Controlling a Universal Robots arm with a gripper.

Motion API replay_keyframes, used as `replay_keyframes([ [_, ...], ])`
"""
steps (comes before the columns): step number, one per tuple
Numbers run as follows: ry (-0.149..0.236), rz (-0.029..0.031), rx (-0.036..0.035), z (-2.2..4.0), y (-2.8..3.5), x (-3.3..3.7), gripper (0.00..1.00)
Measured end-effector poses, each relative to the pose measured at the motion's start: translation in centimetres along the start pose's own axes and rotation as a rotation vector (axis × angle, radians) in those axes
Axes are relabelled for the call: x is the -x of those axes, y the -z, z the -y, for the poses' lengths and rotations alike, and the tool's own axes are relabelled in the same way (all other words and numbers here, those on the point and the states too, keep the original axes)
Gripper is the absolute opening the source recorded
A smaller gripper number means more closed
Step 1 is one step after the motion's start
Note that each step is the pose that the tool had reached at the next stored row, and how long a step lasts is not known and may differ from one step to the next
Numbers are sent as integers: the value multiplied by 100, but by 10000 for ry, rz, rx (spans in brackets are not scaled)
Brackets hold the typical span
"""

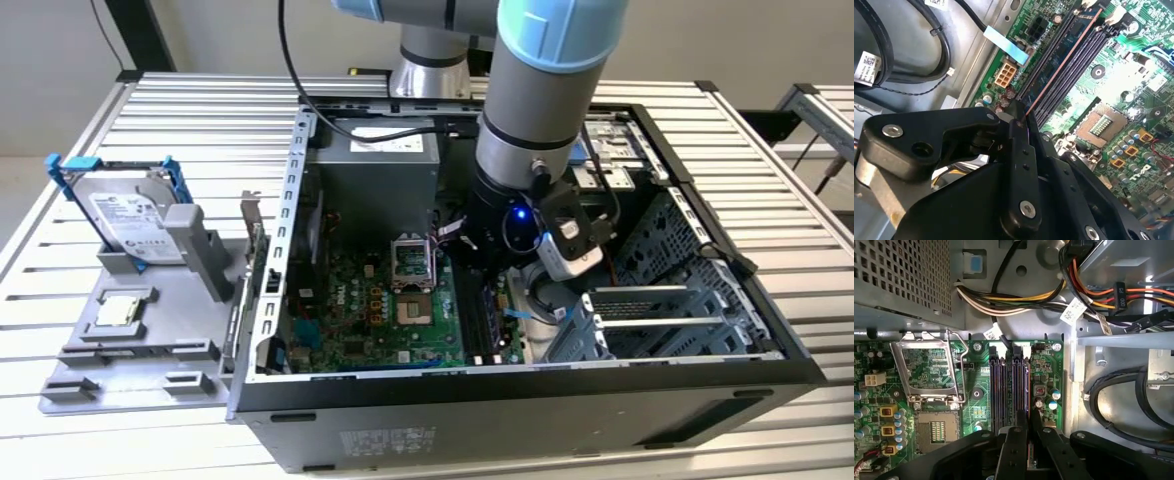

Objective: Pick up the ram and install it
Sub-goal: 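Insert the ram into the slot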

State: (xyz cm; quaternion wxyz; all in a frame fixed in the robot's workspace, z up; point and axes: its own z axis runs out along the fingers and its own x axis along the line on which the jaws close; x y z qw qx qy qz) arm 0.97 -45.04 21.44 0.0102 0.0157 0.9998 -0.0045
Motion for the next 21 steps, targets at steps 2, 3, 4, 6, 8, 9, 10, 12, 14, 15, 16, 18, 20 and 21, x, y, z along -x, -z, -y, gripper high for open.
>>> replay_keyframes([
  [2,0,1,3,0,-4,0,0],
  [3,0,1,4,-1,-14,0,0],
  [4,0,1,4,-1,-30,-1,0],
  [6,0,-1,0,0,-62,-1,0],
  [8,-1,-1,-1,0,-66,-2,0],
  [9,-1,-1,-2,0,-68,-2,0],
  [10,0,-1,-2,0,-70,-2,0],
  [12,0,2,1,-1,-76,-1,100],
  [14,0,0,2,-1,-81,-2,100],
  [15,2,-18,-3,-1,-75,1,100],
  [16,-12,-33,-1,0,-31,2,100],
  [18,-48,-36,-1,1,57,3,100],
  [20,-48,-37,-2,2,147,6,100],
  [21,-48,-42,-2,2,191,7,100],
])
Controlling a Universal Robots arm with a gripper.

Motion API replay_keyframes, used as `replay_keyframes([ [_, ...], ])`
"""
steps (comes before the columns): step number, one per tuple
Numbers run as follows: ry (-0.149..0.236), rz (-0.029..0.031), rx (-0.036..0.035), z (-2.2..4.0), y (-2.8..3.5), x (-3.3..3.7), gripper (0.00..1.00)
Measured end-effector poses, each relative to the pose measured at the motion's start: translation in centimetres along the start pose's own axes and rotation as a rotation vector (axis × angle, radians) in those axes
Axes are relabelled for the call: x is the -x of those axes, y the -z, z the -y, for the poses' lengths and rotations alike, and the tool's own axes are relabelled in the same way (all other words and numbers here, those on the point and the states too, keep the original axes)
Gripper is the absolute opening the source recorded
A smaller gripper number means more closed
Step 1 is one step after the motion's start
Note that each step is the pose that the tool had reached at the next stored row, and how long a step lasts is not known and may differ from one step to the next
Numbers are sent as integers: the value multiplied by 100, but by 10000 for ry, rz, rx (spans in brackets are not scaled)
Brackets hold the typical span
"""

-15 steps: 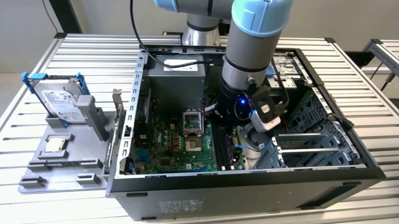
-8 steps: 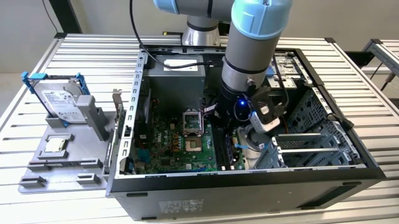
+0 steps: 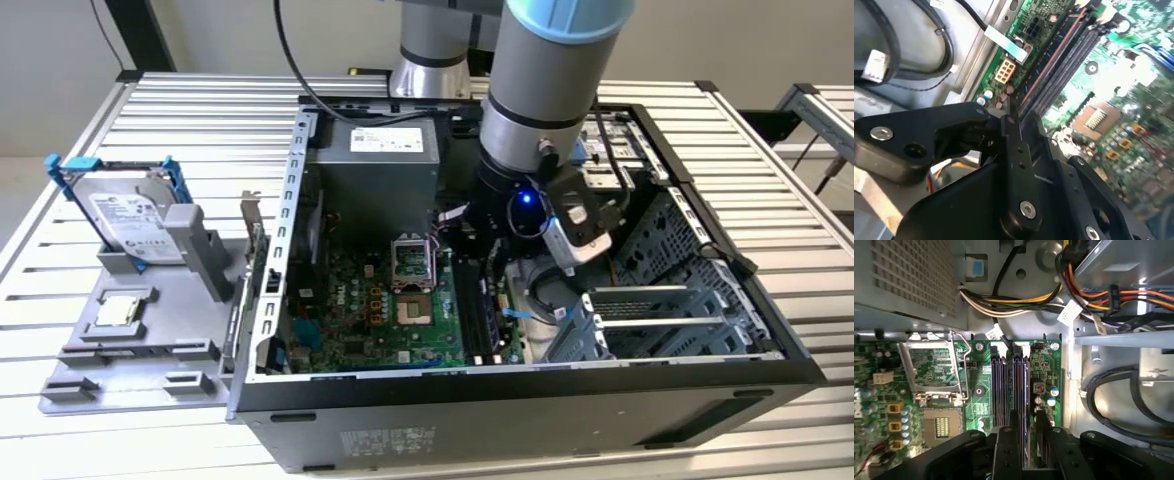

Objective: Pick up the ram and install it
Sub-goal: 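Insert the ram into the slot, then press down the ram until it locks into place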

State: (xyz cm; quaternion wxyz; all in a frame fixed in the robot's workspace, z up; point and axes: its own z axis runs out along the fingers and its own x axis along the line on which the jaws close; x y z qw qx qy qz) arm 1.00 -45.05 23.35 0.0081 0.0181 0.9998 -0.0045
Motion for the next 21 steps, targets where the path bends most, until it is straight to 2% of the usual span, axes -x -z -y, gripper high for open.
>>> replay_keyframes([
  [3,0,-6,5,-1,13,1,100],
  [4,0,-7,2,0,15,1,0],
  [19,0,-7,0,1,35,1,0],
  [21,50,-28,0,2,36,1,0],
])
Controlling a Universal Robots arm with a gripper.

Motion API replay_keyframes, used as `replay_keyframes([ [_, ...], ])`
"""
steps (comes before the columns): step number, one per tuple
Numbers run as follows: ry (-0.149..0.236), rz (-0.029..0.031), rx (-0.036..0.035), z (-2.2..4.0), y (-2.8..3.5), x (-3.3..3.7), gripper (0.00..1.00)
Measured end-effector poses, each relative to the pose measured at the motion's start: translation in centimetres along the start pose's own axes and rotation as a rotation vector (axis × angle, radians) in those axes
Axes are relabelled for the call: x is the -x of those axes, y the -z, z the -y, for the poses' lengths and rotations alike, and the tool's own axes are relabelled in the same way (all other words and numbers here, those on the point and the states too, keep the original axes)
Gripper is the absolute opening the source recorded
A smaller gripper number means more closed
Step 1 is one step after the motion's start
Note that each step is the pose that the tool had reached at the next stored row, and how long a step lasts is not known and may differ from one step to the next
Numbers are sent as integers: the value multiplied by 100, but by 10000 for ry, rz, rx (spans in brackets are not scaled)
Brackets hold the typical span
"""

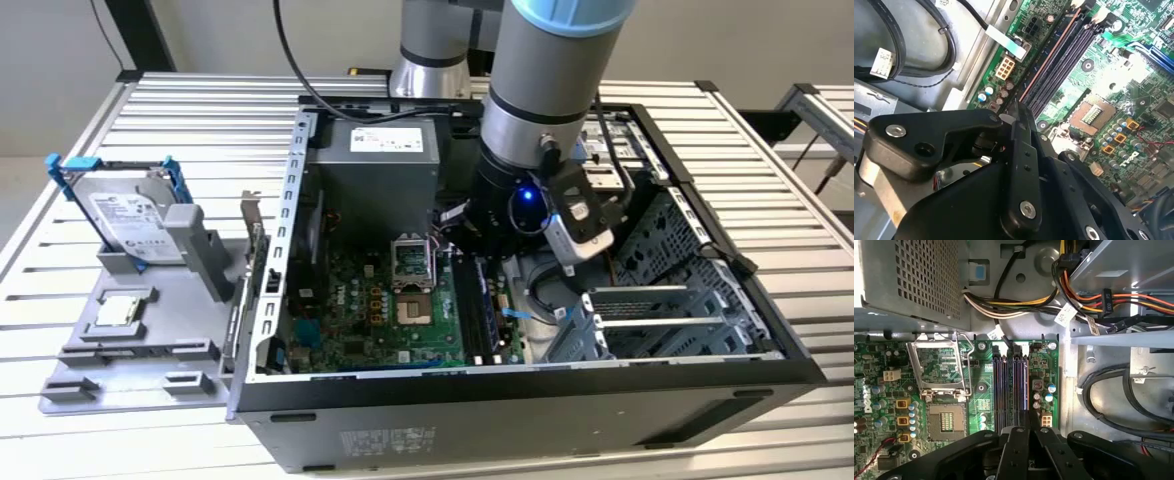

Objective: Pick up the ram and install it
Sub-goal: 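Press down the ram until it locks into place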

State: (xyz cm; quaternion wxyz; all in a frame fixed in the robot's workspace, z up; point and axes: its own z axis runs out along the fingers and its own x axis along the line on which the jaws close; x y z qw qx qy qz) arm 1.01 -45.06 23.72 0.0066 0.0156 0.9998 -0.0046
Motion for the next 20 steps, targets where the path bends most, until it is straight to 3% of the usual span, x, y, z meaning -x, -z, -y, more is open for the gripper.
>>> replay_keyframes([
  [20,3614,32,49,0,-1,0,0],
])
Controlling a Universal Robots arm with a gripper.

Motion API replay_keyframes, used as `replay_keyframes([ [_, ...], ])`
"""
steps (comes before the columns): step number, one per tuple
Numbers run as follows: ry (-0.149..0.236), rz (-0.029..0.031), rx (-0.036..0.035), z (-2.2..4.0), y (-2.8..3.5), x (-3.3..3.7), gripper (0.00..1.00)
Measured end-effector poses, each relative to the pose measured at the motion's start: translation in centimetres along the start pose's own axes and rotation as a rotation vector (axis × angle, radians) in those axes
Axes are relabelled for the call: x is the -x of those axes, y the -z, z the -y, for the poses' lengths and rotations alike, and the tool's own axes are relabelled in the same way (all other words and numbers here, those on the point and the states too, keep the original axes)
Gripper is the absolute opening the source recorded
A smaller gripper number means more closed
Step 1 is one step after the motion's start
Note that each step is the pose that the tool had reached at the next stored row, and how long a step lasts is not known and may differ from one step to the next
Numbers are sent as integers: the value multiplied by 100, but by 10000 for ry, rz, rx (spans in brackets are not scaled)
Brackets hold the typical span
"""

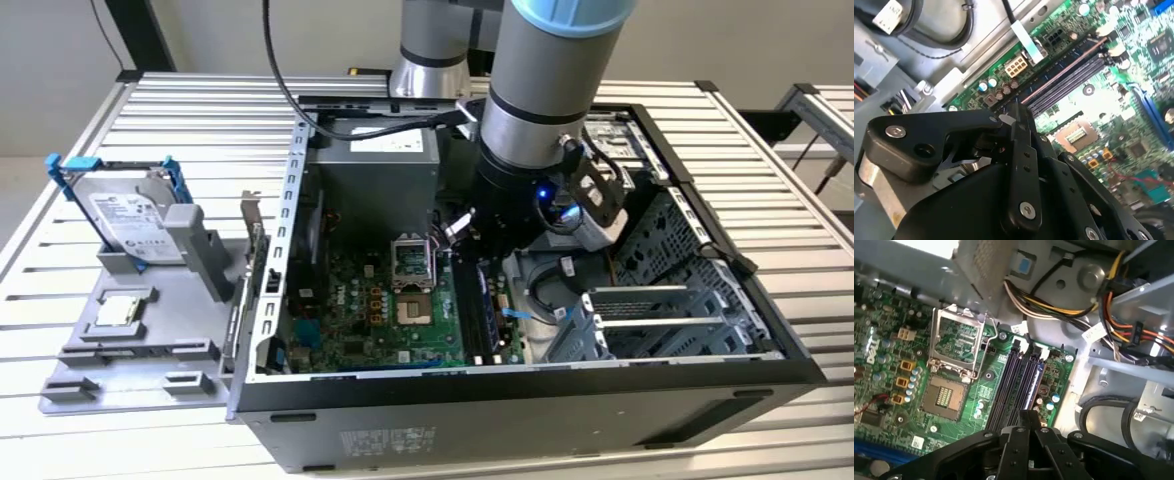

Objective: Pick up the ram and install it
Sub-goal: 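Press down the ram until it locks into place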

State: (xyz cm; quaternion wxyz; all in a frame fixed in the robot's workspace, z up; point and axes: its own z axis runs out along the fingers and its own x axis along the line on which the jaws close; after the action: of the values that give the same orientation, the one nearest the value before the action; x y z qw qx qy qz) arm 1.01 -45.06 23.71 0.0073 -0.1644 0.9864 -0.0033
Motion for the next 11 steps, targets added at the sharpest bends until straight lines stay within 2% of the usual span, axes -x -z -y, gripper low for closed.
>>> replay_keyframes([
  [7,1275,15,17,0,1,0,0],
  [11,1993,20,25,0,34,0,0],
])
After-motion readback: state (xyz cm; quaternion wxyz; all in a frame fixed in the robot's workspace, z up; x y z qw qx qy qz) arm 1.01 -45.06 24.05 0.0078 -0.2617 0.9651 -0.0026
